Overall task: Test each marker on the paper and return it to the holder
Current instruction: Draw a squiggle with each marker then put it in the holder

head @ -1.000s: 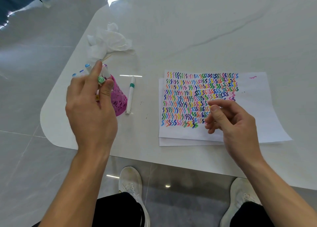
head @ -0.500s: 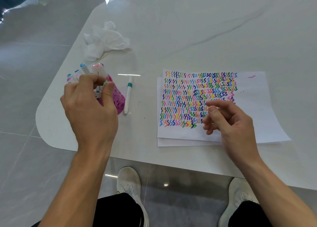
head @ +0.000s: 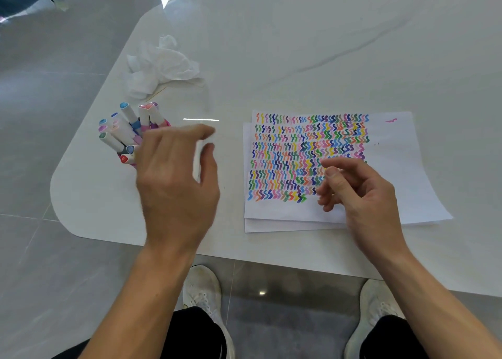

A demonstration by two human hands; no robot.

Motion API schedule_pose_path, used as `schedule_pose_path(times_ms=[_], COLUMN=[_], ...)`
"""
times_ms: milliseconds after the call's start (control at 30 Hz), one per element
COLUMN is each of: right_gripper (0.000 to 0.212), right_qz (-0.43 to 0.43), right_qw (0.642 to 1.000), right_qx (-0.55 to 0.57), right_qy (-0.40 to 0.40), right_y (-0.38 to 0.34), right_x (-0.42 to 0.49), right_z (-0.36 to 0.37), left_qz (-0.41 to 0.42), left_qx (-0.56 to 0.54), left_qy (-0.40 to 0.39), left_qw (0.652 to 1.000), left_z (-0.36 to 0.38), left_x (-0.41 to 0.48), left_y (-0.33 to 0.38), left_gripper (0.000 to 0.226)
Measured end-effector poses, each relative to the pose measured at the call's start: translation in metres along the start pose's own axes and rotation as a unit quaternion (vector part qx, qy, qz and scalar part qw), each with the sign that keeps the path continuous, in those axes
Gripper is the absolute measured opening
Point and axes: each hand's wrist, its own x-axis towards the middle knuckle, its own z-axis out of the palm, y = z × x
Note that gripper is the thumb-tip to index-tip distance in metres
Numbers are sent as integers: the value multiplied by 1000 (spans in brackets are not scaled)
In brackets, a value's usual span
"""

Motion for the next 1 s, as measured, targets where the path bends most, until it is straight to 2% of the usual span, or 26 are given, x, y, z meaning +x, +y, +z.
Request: schedule_pose_path(times_ms=[100,233,333,700,1000], right_gripper=[14,14,14,14,14], right_qz=[0,0,3,9,11], right_qw=[1000,1000,1000,1000,1000], right_qx=[3,-1,-1,-2,-2], right_qy=[1,-1,-1,-2,-6], right_y=[0,1,0,-2,-1], right_x=[0,1,1,0,0], right_z=[-1,-2,-2,-5,-4], left_qz=[5,-105,-155,-235,-258], left_qx=[-29,15,66,130,143], left_qy=[-79,-237,-288,-292,-312], left_qw=[996,966,942,918,903], left_z=[10,26,32,32,32], left_x=[-10,-23,-28,-21,-20], left_y=[10,12,7,6,6], left_gripper=[19,38,46,48,26])
